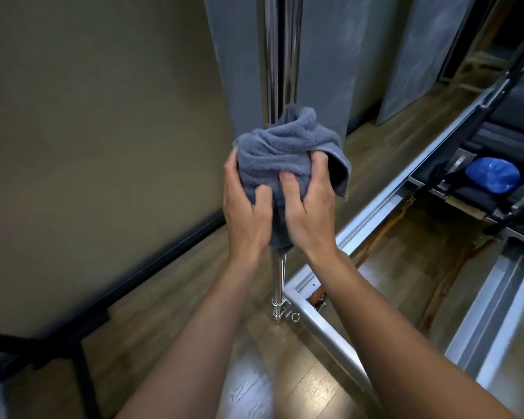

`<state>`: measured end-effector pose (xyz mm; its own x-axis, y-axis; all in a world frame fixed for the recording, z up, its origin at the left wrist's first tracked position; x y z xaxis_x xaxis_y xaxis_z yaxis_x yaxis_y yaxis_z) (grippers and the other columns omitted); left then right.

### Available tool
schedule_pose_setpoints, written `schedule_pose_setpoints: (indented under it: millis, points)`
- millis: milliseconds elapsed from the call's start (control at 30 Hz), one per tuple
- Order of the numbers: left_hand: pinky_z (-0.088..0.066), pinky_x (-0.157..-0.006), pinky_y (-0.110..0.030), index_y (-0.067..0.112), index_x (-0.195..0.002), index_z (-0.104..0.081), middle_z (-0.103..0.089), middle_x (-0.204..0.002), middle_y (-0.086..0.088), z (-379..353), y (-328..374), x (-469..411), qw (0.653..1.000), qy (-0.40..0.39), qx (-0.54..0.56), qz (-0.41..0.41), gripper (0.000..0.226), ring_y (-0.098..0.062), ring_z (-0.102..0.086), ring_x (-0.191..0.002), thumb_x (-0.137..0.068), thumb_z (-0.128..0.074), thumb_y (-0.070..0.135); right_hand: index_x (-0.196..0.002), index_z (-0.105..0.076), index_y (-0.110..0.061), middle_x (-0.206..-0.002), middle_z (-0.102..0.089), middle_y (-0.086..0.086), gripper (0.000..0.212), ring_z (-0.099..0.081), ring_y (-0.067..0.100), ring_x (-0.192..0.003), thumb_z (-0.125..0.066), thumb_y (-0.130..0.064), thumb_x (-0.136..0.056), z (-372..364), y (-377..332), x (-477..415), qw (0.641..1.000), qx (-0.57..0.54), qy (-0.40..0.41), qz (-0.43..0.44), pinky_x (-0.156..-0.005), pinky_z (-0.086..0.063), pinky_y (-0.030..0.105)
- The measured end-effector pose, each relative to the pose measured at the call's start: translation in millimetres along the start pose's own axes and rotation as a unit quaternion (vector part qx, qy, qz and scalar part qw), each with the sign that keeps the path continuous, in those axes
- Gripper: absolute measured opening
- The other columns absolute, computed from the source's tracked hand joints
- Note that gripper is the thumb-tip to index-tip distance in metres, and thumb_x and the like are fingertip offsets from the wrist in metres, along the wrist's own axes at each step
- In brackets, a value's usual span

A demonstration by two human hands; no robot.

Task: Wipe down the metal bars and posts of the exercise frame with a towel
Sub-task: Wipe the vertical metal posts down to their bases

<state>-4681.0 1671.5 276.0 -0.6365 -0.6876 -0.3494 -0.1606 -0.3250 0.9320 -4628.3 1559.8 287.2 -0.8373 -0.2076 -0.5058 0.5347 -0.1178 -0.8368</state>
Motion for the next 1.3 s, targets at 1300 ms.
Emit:
schedule_pose_setpoints:
  millis: [1300]
  points:
    - [-0.039,-0.111,-0.037,0.023,-0.141,-0.049,-0.052,-0.139,0.010,1.3,-105.7,35.6,0.991,-0.086,0.006,0.107,0.062,-0.003,-0.047,-0.129,-0.080,-0.059,0.033,-0.132,-0.050,-0.020,-0.124,-0.049,-0.005,0.060,-0.053,0.009,-0.118,-0.077,-0.011,-0.080,-3.1,64.5,78.1,0.979,0.101,0.163,-0.071,-0.101,-0.048,0.034]
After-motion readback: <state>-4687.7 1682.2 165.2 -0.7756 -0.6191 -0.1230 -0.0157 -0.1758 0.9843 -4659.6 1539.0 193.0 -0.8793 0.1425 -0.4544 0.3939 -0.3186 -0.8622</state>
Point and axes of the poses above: each hand's wrist, its own x-axis away from the middle knuckle, its own z-axis out of the back of the hand, y = z × x, the point moved 6 cm from there along -x, towards the middle knuckle
